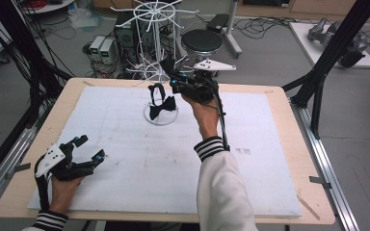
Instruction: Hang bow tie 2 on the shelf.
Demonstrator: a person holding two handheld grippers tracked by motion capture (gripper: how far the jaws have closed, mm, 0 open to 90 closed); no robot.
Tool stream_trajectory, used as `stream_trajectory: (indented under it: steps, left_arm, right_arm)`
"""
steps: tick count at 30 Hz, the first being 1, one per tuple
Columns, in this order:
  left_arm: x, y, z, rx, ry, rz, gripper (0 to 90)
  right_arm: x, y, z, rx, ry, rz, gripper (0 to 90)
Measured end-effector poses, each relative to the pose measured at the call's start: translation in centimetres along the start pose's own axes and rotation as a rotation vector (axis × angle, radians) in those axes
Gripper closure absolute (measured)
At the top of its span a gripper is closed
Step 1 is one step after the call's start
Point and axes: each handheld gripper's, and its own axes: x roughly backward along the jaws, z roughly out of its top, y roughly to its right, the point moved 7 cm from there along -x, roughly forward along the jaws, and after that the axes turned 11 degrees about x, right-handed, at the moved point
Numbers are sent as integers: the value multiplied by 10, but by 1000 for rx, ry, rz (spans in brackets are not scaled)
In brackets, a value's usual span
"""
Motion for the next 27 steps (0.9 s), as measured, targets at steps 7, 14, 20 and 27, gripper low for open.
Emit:
stream_trajectory:
  steps: [7, 14, 20, 27]
  left_arm:
    - [0, 0, 0, 2, 1, 0, 129]
    - [0, 0, 0, 1, -3, -1, 129]
    - [0, 0, 0, 1, -3, -1, 129]
    - [0, 0, 0, -1, -3, -1, 129]
  right_arm:
    - [-5, -1, -4, 2, -24, -5, 762]
    - [-8, -2, -7, 18, -49, -7, 761]
    - [-9, -3, -12, 48, -85, -6, 756]
    - [-11, -5, -13, 56, -102, 3, 745]
